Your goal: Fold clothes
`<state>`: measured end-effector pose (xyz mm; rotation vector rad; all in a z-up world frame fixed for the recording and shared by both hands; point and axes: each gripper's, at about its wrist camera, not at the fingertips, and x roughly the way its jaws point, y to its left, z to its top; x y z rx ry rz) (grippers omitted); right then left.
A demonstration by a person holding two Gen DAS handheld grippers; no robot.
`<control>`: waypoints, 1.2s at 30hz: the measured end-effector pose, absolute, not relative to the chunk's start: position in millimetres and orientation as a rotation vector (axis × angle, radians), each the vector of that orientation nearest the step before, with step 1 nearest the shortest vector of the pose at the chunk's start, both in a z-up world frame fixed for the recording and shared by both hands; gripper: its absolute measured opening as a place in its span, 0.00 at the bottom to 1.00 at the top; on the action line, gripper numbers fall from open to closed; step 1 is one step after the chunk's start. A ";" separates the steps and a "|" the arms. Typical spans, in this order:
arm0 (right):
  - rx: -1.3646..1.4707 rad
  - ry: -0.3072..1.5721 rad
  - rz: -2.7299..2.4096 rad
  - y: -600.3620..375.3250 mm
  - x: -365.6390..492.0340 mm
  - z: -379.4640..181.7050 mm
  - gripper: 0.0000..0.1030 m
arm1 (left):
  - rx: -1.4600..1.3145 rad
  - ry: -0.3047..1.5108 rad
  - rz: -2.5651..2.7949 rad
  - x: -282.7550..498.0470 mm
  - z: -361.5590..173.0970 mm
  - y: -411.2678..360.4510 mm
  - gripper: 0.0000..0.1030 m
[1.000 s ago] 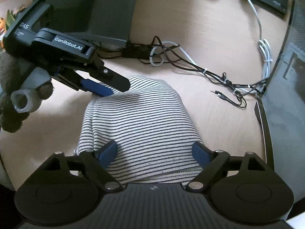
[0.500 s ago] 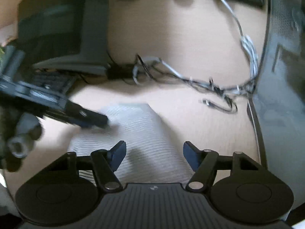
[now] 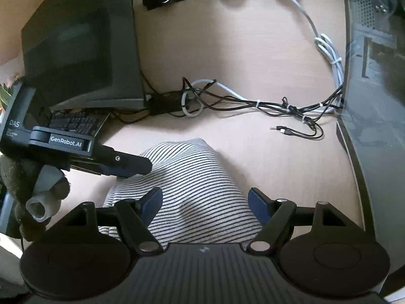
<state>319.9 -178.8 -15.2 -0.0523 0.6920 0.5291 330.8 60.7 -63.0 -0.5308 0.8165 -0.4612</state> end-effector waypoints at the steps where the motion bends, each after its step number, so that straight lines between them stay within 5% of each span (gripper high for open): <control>1: -0.067 0.711 0.526 -176.3 321.4 -20.2 0.78 | -0.531 0.817 -0.462 330.8 -63.0 60.6 0.70; 27: -0.197 0.671 0.389 -148.2 295.5 -34.8 0.90 | -0.491 0.859 -0.467 299.2 -54.6 49.2 0.69; 32: -0.252 0.589 0.483 -145.1 262.1 -19.0 0.78 | -0.459 0.859 -0.479 301.1 -56.0 46.9 0.70; 36: -0.271 0.648 0.472 -138.0 254.1 -40.7 0.77 | -0.466 0.860 -0.493 302.3 -58.8 48.7 0.70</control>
